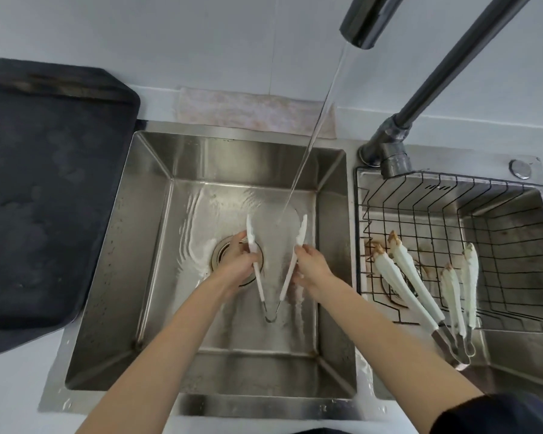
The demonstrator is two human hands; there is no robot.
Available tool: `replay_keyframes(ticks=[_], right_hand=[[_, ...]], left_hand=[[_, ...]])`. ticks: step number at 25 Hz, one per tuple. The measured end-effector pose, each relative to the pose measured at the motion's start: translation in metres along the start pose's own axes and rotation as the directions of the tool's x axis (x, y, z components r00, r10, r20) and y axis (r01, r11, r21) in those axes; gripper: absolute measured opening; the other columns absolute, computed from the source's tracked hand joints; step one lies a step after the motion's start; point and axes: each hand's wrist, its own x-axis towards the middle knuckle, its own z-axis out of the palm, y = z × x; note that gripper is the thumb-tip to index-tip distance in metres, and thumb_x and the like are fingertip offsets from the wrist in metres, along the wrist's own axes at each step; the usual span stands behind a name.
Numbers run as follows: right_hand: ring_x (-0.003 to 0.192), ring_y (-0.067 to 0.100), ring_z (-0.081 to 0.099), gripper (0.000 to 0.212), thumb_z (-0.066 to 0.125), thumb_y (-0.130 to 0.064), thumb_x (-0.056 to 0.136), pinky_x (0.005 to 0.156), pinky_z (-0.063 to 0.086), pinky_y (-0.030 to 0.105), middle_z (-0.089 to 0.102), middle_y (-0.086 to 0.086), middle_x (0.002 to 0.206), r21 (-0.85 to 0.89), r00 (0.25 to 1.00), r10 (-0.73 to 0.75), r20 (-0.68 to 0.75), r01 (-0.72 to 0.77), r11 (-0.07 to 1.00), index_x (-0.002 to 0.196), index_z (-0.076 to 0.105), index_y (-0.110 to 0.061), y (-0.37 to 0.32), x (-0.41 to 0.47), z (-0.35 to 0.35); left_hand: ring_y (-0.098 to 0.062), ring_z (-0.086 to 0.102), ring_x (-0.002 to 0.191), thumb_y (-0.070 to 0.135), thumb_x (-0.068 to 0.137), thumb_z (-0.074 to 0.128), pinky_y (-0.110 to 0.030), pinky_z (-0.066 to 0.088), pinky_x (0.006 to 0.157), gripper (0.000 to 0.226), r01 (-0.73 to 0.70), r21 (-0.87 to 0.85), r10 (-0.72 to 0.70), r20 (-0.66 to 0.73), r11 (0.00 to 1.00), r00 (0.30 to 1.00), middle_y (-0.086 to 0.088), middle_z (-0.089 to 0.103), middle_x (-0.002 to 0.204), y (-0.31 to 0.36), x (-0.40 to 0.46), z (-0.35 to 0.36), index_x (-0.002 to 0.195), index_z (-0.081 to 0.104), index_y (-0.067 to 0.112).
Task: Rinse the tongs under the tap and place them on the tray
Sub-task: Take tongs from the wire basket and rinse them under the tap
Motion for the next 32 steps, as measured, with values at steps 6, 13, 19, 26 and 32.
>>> replay_keyframes(ticks=[6, 13, 19, 26, 32], right_hand=[[0.122, 0.021, 0.051, 0.043, 0.037, -0.025, 0.097, 0.09, 0.04, 0.026, 0.054, 0.007, 0.135, 0.053, 0.996, 0.082, 0.046, -0.084, 0.995, 0.139, 0.041, -0.014, 0.01, 0.024, 0.003], [0.106, 0.015, 0.054, 0.046, 0.038, -0.029, 0.096, 0.088, 0.037, 0.022, 0.054, 0.001, 0.129, -0.128, 0.993, 0.091, 0.079, -0.08, 0.989, 0.14, 0.04, -0.015, 0.01, 0.03, 0.003], [0.131, 0.024, 0.041, 0.049, 0.035, -0.022, 0.098, 0.107, 0.03, 0.029, 0.041, 0.007, 0.146, -0.348, 0.995, -0.032, 0.097, 0.064, 0.935, 0.145, 0.03, -0.011, -0.003, 0.002, -0.003], [0.144, 0.021, 0.024, 0.055, 0.037, -0.027, 0.097, 0.116, 0.02, 0.032, 0.025, 0.003, 0.157, -0.533, 0.956, -0.24, 0.17, 0.294, 0.794, 0.15, 0.022, -0.017, -0.019, -0.033, -0.017], [0.142, 0.022, 0.03, 0.052, 0.037, -0.024, 0.098, 0.114, 0.024, 0.032, 0.031, 0.006, 0.155, -0.633, 0.878, -0.414, 0.242, 0.466, 0.618, 0.148, 0.027, -0.014, -0.031, -0.076, -0.044]], left_hand=[[-0.005, 0.055, 0.084, -0.01, 0.087, 0.037, -0.019, 0.045, 0.071, 0.051, 0.012, 0.023, -0.013, 0.041, 1.0, 0.999, 0.012, 0.056, 0.093, -0.006, 0.014, 0.003, 0.125, 0.047, 0.022], [-0.002, 0.053, 0.082, -0.002, 0.089, 0.038, -0.017, 0.046, 0.068, 0.044, 0.04, 0.074, -0.045, 0.068, 0.996, 0.997, 0.002, 0.059, 0.096, -0.007, 0.019, 0.001, 0.13, 0.046, 0.011], [-0.018, 0.035, 0.137, 0.015, 0.092, 0.044, -0.034, 0.029, 0.112, 0.057, 0.035, 0.228, -0.046, 0.041, 0.973, 0.998, -0.001, 0.036, 0.15, 0.001, 0.011, -0.002, 0.146, 0.027, 0.019], [-0.008, 0.056, 0.099, 0.014, 0.095, 0.039, 0.0, 0.036, 0.073, 0.041, -0.132, 0.589, 0.092, 0.097, 0.798, 0.991, -0.007, 0.044, 0.138, 0.024, -0.021, 0.006, 0.135, 0.04, 0.02], [-0.025, 0.027, 0.142, 0.019, 0.096, 0.038, -0.026, 0.023, 0.111, 0.054, -0.233, 0.83, 0.203, 0.147, 0.507, 0.968, -0.01, 0.027, 0.155, 0.05, -0.054, 0.027, 0.147, 0.022, 0.009]])
